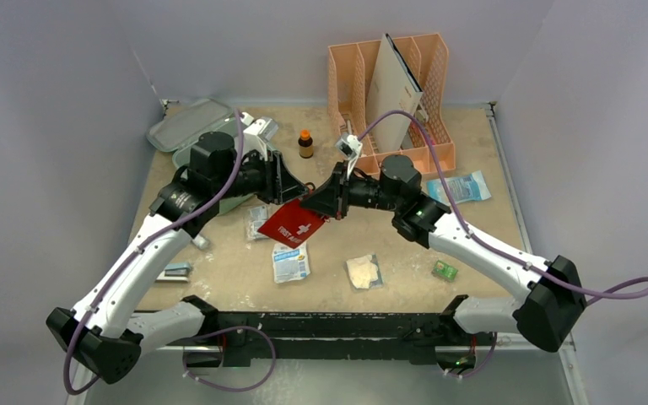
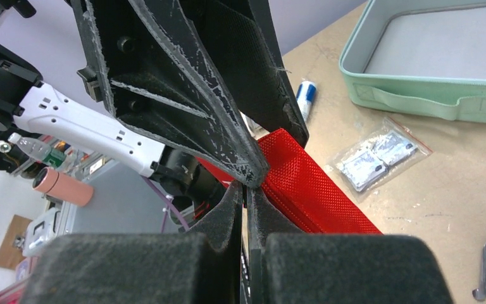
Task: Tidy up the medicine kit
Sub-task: Zip the medicine pouch.
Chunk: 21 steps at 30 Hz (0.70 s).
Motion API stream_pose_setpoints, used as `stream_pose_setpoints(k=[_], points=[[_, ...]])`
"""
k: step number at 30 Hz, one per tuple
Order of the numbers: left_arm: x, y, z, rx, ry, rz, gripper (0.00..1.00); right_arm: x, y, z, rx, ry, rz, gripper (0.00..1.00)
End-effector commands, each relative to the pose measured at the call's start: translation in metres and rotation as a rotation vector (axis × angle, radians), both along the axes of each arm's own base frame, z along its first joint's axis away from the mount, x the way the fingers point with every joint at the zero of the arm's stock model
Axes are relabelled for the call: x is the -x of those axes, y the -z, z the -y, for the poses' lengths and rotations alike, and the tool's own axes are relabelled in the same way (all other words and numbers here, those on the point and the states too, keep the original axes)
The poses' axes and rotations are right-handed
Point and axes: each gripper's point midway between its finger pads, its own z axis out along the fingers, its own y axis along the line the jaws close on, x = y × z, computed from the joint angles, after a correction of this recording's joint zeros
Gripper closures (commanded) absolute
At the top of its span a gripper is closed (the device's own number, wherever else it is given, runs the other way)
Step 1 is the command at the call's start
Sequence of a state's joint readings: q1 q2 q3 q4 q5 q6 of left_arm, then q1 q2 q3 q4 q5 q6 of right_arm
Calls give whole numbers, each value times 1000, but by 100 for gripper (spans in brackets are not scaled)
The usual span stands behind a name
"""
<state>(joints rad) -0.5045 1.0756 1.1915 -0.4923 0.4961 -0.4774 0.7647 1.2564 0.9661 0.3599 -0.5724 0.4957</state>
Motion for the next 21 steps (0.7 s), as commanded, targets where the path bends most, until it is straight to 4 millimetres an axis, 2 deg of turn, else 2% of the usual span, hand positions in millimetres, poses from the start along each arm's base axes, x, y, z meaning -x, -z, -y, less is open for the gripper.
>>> stream_pose_setpoints(k=[1,6,10,13,17,21], points=[[2,-10,5,13,50,23,70,-1,-17,-2,-15,-19,57,100],[10,-16,7,16,101,40,99,-1,1,-3,27,-34,17,100],[17,-28,4,11,121,44,100,5,16,-4,47,-64,-13,100],[30,-37,8,6,210,21,100,11,22,1,98,-99,-29,100],[39,-43,9,7,270,47,100,21,15,11,124,-130,-8,100],[45,-42,5,-21,289,55,100,31,24,14,153,-171,-43,100]])
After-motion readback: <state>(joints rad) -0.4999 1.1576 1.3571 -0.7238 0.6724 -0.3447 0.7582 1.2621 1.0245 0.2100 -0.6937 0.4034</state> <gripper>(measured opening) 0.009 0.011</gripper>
